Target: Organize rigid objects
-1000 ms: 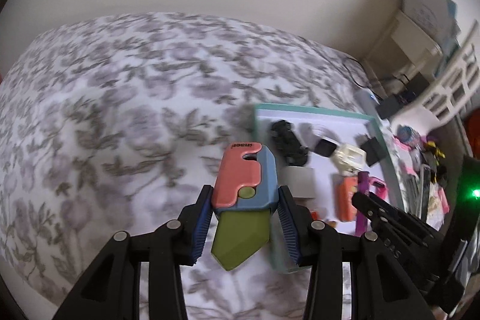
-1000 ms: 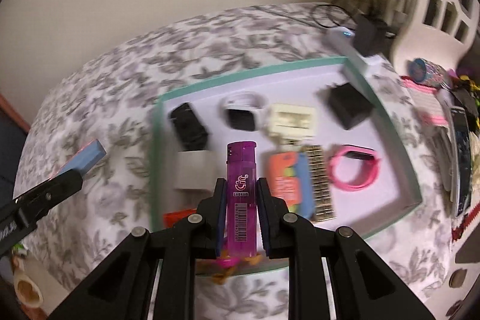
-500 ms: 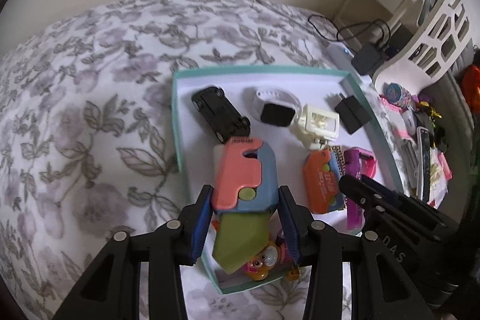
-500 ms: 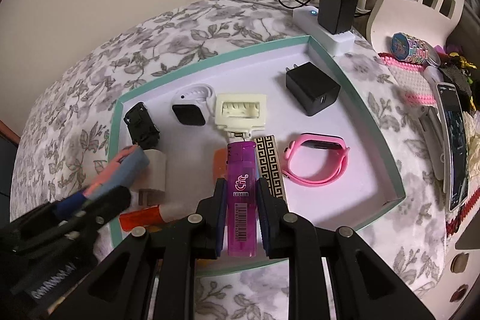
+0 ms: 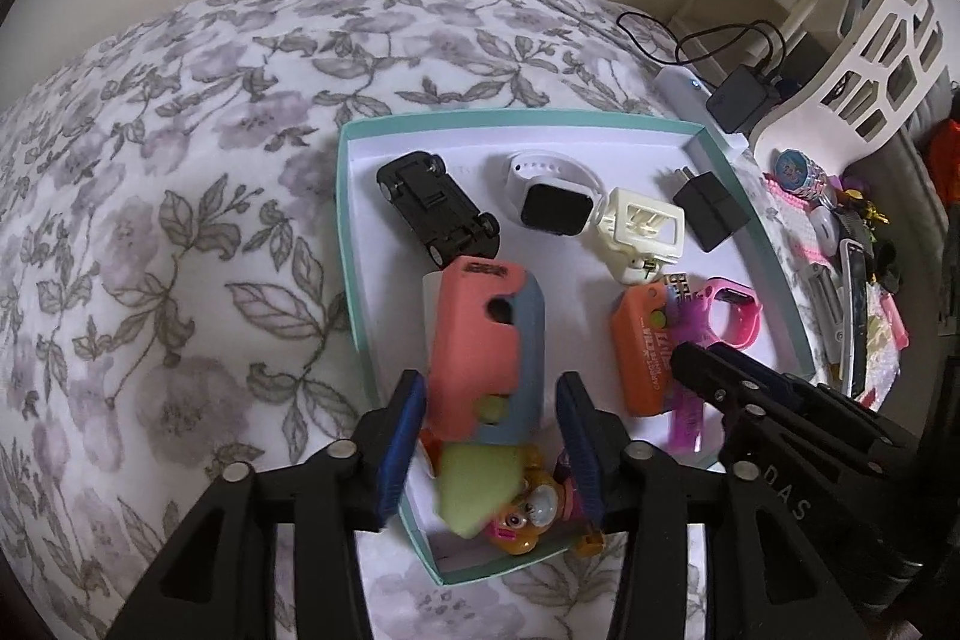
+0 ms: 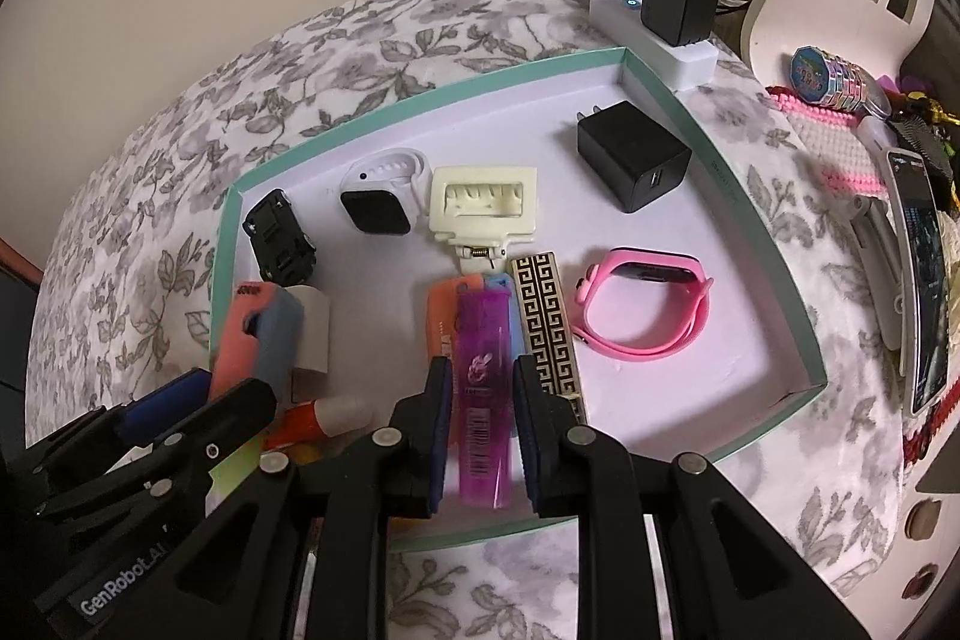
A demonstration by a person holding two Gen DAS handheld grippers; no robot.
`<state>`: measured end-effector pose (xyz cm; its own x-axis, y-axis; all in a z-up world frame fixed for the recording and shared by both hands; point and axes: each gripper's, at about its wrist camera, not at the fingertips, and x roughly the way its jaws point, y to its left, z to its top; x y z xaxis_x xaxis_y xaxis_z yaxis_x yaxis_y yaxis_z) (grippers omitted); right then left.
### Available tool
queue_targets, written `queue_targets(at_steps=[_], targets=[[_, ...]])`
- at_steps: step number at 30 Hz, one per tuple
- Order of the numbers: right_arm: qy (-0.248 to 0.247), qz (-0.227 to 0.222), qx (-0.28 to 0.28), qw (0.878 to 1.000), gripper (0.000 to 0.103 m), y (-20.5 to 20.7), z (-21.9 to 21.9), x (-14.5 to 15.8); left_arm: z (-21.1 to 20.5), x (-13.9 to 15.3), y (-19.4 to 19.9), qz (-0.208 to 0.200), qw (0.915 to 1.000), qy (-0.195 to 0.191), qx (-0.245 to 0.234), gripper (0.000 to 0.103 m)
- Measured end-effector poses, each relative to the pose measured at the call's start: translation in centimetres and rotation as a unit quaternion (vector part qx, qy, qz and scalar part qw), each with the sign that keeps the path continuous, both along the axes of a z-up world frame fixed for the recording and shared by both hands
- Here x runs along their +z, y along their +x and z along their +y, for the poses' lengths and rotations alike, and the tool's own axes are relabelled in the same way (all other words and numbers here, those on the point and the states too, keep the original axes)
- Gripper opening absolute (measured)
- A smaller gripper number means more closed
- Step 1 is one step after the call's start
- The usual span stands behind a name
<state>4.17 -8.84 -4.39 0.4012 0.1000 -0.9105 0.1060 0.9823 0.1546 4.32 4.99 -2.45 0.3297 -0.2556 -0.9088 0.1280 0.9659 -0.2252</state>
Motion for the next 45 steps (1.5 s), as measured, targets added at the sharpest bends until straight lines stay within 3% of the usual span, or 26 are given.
queue_targets(at_steps=[2,13,20,24,28,32,45], targets=[[0.001,0.000,-0.002,1.000,0.034,0.0,0.0,0.0,0.0,0.2,-0.1,-0.004,1.0000,0.001,0.002,0.060],[0.001,-0.006,-0.002,1.000,0.037,-0.2,0.2,0.3,2.4,1.2,0.0,-0.011,0.9994,-0.008,0.031,0.060],[-0.002,-0.010,-0.001,1.000,0.060,-0.2,0.9,0.3,5.8,1.1,0.1,-0.016,0.9957,0.018,0.090,0.069],[-0.013,-0.016,0.009,1.000,0.072,-0.2,1.7,0.2,8.1,0.2,0.1,-0.010,0.9909,0.030,0.131,0.084],[-0.015,-0.024,0.020,0.999,0.076,-0.3,2.7,0.3,9.6,-0.6,0.0,-0.009,0.9869,0.058,0.150,0.101],[-0.020,-0.033,0.030,0.999,0.090,-0.4,3.8,0.4,10.6,-1.2,-0.3,-0.004,0.9846,0.069,0.160,0.103],[-0.034,-0.057,0.053,0.996,0.093,-1.5,6.3,1.0,12.8,-0.7,-2.1,-0.016,0.9827,0.057,0.175,0.103]])
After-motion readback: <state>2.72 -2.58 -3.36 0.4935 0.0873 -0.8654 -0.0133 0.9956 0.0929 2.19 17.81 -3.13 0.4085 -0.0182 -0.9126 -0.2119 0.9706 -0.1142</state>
